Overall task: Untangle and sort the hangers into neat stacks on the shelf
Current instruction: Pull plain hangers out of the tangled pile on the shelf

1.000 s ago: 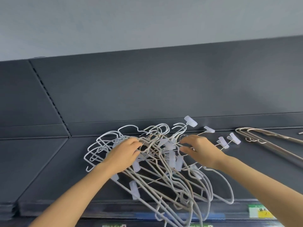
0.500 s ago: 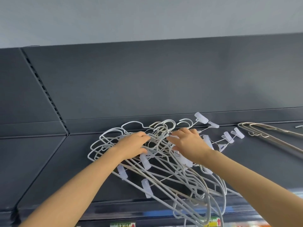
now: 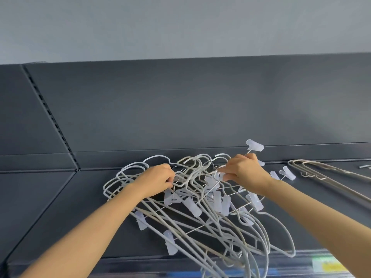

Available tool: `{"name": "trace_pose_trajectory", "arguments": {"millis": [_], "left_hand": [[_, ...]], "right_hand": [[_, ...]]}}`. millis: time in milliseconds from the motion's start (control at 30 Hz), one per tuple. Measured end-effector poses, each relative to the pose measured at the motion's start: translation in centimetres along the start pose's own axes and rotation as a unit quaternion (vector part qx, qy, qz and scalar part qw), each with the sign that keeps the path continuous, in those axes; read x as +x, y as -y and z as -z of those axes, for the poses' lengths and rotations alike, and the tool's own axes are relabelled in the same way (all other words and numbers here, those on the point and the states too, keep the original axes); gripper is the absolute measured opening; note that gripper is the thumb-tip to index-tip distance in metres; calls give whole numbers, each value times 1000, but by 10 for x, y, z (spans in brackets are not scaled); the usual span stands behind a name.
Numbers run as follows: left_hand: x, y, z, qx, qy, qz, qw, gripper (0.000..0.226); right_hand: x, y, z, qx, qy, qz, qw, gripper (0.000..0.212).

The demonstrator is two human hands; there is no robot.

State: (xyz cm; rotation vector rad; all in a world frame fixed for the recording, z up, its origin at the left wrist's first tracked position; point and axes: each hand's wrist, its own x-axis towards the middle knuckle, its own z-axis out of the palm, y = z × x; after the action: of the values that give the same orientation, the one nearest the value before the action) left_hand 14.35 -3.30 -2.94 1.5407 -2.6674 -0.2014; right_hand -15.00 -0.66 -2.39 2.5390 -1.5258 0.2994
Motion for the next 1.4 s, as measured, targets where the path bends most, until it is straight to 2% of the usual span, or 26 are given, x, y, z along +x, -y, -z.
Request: {"name": "trace_pose_trajectory", "arguments": {"millis": [133,267,367,567,733,867,967,1067,1200,1400], "left_hand": [[7,-15,2,-17,5,-4,1000,5],[13,-24,-2,-17,21,-5,1000,34],[16,-27,-1,-48,22,2,999,40],[19,-32,-3,-41,5,8,999,37],[18,-32,-2,-17,-30,2,999,19],[19,-31,0,-12,-47,1,999,7],[20,-31,1,-16,-28,5,999,20],[20,-31,2,-22,-37,11,999,34],[19,-30,0,-21,-31,5,999,22],[15,-28,2,-46,-3,-16,999,41]], "right_hand": [[5,-4,-1,33,19,-12,999,12],[7,-8,1,128,7,-24,991,13],[6,-12,3,175,-28,-5,984,11],[7,-15,13,265,-31,-22,964,14],[4,-9,25,316,-13,-50,947,18],[4,-8,29,308,-32,-43,950,22],[5,-9,37,288,-41,-26,956,21],[8,-9,40,274,-32,-46,960,21],[10,-5,39,242,-23,-78,967,21],[9,3,50,201,-67,-70,975,15]]}}
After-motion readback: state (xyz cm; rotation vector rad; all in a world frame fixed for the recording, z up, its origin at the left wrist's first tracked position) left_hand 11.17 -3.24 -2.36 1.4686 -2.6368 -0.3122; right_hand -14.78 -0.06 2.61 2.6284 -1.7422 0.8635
